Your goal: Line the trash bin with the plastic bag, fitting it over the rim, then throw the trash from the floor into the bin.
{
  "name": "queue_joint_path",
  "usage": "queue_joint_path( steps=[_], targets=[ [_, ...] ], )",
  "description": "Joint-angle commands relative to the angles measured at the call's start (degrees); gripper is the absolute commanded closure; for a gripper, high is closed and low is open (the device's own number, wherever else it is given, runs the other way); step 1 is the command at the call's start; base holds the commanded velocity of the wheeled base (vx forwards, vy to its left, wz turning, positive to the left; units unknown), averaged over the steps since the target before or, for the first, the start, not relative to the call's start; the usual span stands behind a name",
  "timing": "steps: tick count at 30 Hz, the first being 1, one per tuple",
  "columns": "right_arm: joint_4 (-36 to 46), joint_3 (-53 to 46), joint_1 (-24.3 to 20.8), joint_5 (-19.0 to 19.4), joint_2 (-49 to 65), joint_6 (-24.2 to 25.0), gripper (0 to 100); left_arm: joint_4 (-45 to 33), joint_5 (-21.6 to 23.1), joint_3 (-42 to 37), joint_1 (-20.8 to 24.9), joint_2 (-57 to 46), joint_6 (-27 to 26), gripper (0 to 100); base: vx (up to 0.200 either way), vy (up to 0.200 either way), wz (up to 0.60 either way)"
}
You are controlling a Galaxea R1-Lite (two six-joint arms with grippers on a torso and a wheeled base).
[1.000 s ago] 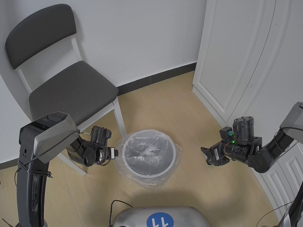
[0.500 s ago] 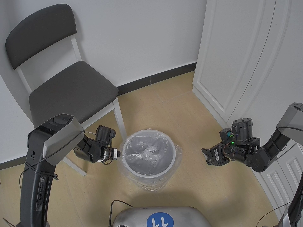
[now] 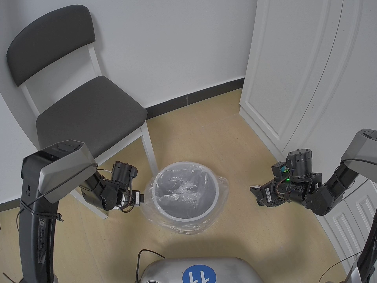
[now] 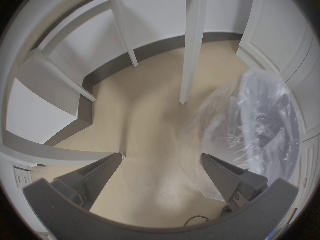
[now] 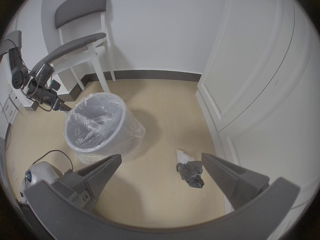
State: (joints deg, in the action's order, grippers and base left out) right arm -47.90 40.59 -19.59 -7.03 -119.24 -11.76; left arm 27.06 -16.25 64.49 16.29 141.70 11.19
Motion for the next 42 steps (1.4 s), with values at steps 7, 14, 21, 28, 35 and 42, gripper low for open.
queue_joint_path(
  steps=[7, 14, 21, 28, 35, 42],
  targets=[
    [0.0, -0.7, -0.6, 0.0, 2.4, 0.0, 0, 7.9, 0.0, -13.1, 4.8, -14.9, 1.6, 0, 0.000, 0.000, 0.00],
    [-0.1, -1.0, -1.2, 0.0, 3.0, -0.1, 0, 6.3, -0.1, -11.1, 10.7, -17.3, 0.3, 0, 0.000, 0.000, 0.00],
    [0.0, -1.0, -1.6, -0.1, 3.0, -0.1, 0, -2.3, -1.1, 0.8, 16.1, -10.6, -1.6, 0, 0.000, 0.000, 0.00],
    [-0.1, -1.1, -1.3, -0.1, 3.2, 0.0, 0, -9.6, -0.7, 10.5, 17.6, -4.8, -5.4, 0, 0.000, 0.000, 0.00],
    [0.0, -1.5, -1.3, 0.0, 3.4, -0.1, 0, -13.4, -0.8, 19.7, 17.6, 3.0, -11.5, 0, 0.000, 0.000, 0.00],
    [0.0, -1.4, -1.2, 0.1, 3.3, 0.0, 0, -17.2, -0.8, 25.2, 17.0, 6.1, -11.6, 0, 0.000, 0.000, 0.00]
  ],
)
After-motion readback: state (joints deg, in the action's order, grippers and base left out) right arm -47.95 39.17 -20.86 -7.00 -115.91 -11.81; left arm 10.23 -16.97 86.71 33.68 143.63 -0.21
